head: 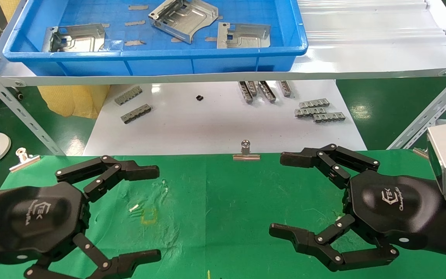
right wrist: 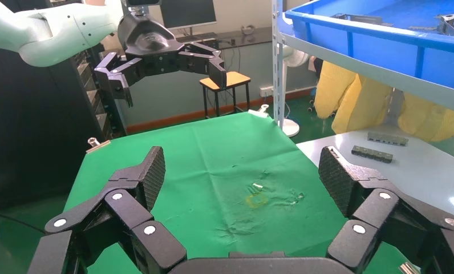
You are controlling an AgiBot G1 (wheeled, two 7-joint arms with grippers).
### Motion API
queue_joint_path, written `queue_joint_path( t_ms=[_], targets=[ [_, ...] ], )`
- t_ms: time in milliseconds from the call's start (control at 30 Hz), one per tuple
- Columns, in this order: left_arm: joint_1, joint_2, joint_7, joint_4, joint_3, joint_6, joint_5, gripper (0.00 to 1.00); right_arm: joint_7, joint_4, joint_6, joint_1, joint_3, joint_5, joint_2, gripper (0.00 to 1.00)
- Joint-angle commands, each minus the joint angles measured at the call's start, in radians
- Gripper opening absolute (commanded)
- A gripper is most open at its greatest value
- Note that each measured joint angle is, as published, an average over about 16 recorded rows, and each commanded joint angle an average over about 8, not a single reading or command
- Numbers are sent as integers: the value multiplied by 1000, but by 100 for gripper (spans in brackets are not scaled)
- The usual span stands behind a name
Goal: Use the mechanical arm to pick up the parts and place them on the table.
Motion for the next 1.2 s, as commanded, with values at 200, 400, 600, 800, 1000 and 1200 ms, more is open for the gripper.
queue_joint_path(
  t_ms=[200, 400, 600, 800, 1000, 1200],
  targets=[
    [0, 0, 0, 0, 0, 0, 0, 100, 0, 0, 0, 0, 0, 0, 0, 100],
    [0, 0, 0, 0, 0, 0, 0, 100, 0, 0, 0, 0, 0, 0, 0, 100],
    [0, 0, 0, 0, 0, 0, 0, 100, 0, 0, 0, 0, 0, 0, 0, 100],
    [0, 0, 0, 0, 0, 0, 0, 100, 0, 0, 0, 0, 0, 0, 0, 100],
    [0, 0, 0, 0, 0, 0, 0, 100, 0, 0, 0, 0, 0, 0, 0, 100],
    [0, 0, 0, 0, 0, 0, 0, 100, 0, 0, 0, 0, 0, 0, 0, 100]
  ],
)
